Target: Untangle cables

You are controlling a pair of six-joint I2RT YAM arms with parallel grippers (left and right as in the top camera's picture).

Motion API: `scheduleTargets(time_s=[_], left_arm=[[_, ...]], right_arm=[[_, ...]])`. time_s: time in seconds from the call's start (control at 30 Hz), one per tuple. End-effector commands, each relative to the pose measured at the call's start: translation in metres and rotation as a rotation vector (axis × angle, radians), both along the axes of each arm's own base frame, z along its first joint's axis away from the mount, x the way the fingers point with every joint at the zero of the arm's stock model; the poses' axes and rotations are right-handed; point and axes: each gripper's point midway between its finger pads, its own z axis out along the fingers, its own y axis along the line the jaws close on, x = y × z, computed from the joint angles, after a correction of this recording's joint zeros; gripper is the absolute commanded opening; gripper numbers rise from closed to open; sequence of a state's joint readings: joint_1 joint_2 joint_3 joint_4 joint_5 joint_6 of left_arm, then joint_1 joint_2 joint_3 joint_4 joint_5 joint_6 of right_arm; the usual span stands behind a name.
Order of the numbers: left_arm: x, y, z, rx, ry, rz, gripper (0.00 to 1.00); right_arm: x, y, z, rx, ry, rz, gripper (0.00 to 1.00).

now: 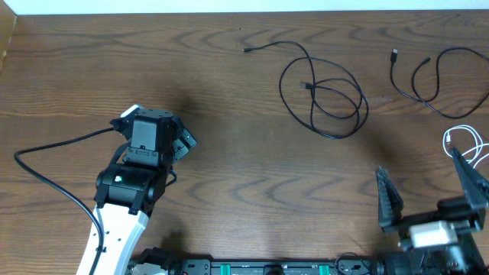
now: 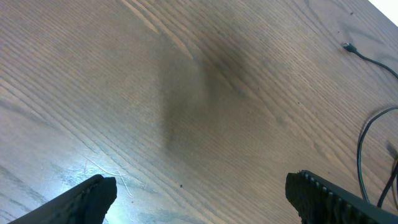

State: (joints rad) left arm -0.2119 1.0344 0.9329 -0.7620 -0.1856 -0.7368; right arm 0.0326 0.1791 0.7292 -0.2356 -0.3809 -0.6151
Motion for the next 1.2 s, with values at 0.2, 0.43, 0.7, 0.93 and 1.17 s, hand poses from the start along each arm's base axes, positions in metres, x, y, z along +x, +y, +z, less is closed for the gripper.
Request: scheduleTargets(time_s=[0.2, 0.43, 0.7, 0.93, 1.17], left_arm=[[0.002, 0.002, 0.004, 0.001, -0.007, 0.012, 0.94], [0.002, 0.002, 0.004, 0.001, -0.007, 0.012, 0.94], [0.002, 0.002, 0.004, 0.001, -0.007, 0.012, 0.94], [0.002, 0.002, 0.004, 0.001, -0.007, 0.012, 0.94], [0.002, 0.002, 0.004, 0.001, -0.007, 0.012, 0.94]], right_arm=[[0.008, -0.001, -0.003, 0.139, 0.081, 0.036, 0.99], [0.009, -0.001, -0.004, 0.139, 0.084, 0.036, 0.99], [0.011, 0.001, -0.015, 0.135, 0.131, 0.04, 0.99], [0.004, 0.017, -0.018, 0.104, 0.145, 0.139, 0.99], [0.009, 0.012, -0.035, 0.114, 0.223, 0.108, 0.99]])
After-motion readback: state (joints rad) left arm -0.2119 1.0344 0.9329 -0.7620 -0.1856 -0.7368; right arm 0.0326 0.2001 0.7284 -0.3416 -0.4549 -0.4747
